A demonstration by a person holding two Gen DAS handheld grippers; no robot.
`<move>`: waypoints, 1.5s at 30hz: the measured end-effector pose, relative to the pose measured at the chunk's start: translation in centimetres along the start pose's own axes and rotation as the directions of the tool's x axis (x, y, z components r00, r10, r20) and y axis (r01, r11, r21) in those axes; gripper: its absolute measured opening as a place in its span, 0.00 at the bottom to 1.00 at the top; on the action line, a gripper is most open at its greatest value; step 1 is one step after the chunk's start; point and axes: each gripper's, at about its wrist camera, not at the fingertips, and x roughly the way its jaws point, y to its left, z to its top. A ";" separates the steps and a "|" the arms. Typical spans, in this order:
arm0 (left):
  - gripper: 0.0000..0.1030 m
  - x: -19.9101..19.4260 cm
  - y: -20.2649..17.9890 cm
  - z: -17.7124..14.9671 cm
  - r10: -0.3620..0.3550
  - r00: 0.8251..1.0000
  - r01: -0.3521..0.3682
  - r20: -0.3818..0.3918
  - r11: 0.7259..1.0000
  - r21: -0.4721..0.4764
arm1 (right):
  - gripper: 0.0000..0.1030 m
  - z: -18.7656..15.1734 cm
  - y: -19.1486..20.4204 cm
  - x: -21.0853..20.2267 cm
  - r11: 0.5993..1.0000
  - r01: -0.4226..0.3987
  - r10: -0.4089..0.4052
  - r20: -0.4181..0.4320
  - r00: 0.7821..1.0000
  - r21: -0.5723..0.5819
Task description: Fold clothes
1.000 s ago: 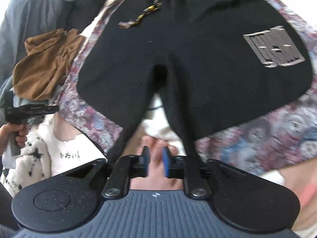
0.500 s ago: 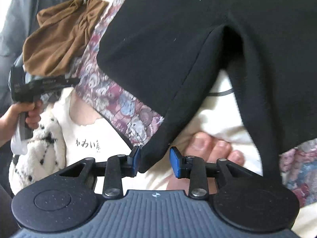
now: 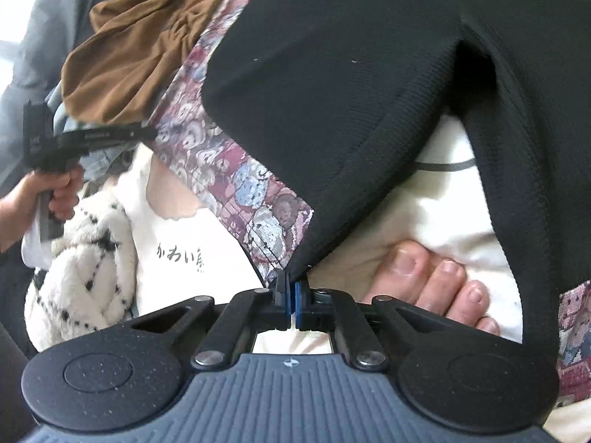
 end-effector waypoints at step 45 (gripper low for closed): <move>0.30 -3.0 1.3 2.5 -0.069 0.996 0.070 0.058 0.997 -0.024 | 0.20 3.4 -6.4 -13.9 0.937 0.319 -0.348 0.287 0.892 0.143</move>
